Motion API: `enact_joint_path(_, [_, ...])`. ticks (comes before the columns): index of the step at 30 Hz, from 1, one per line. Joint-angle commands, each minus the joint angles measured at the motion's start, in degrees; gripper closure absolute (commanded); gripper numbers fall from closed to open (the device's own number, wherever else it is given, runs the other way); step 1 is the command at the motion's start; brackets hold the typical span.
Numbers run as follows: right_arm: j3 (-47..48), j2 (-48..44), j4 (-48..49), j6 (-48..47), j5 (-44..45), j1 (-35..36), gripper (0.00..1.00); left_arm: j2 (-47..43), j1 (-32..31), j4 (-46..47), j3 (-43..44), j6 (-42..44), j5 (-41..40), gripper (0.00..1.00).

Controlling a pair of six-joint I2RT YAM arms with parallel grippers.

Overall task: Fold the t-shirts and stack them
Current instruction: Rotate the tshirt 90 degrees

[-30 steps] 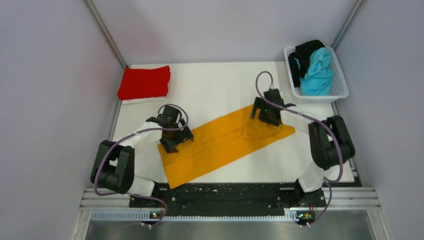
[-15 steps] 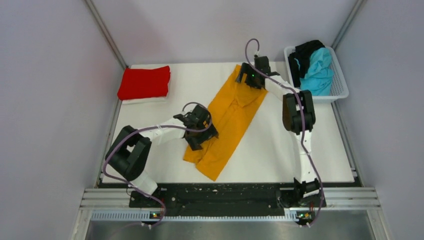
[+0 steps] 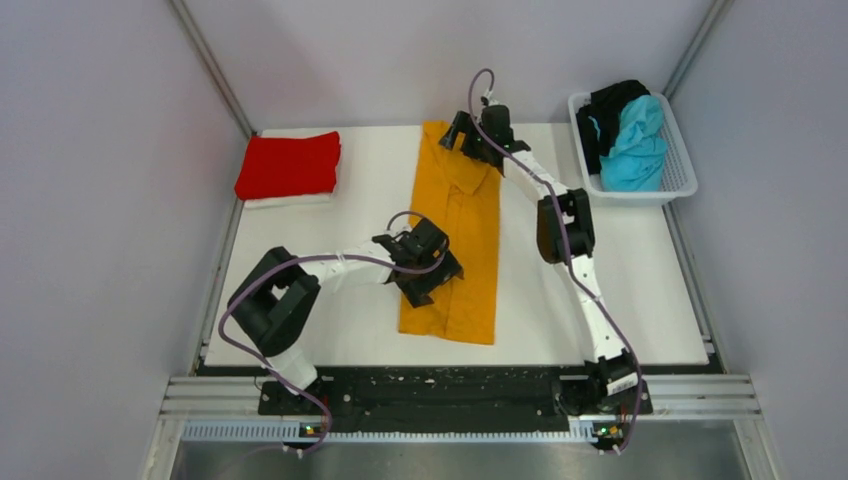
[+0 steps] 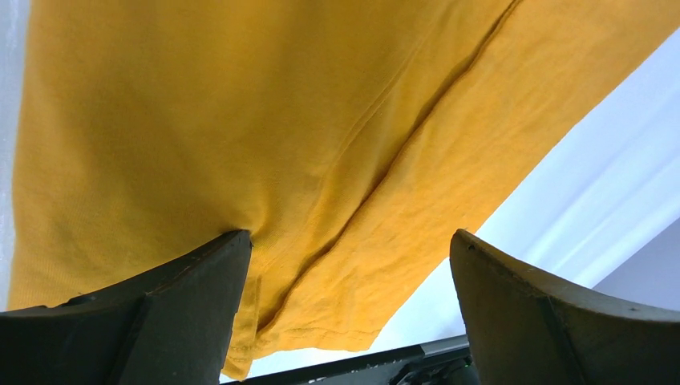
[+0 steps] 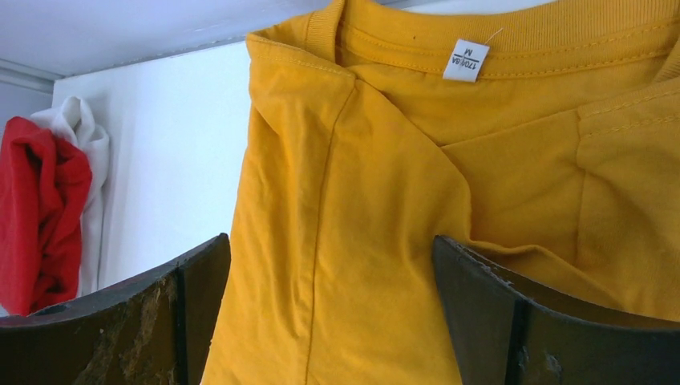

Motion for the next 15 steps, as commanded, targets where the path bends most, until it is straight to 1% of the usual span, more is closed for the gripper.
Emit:
enact_joint_path(1, [3.3,1.8,-0.3,2.0,-0.7,2.0,0.04,-0.3,-0.7,0.8,1.6,0.5,-0.2,0.01])
enact_joint_path(4, [6.1,-2.2,-1.4,0.4,-1.2,2.1,0.01,-4.4,-0.9,-3.4,3.6,3.8,-2.8,0.01])
enact_joint_path(6, [6.5,-7.4,-4.1,-3.1,-0.1,2.2,0.01,-8.7,-1.0,-6.3,3.9,6.3,-5.3,0.01])
enact_joint_path(8, [4.4,-14.6,-7.4,-7.5,3.1,2.4,0.01,-14.0,-1.0,-8.1,3.6,9.1,-7.9,0.01])
enact_joint_path(10, [-1.5,-22.5,-11.3,-10.5,5.5,2.4,0.01,-18.9,-1.0,-11.6,3.8,12.2,-10.3,0.01])
enact_joint_path(12, [-10.7,-31.5,-14.5,-11.2,7.8,2.5,0.01,-24.0,-1.0,-15.3,3.1,15.9,-12.3,0.01])
enact_joint_path(15, [-31.0,-46.9,-18.3,-8.8,12.2,3.2,0.01,-29.1,-0.6,-19.7,-0.8,20.1,-14.4,0.01])
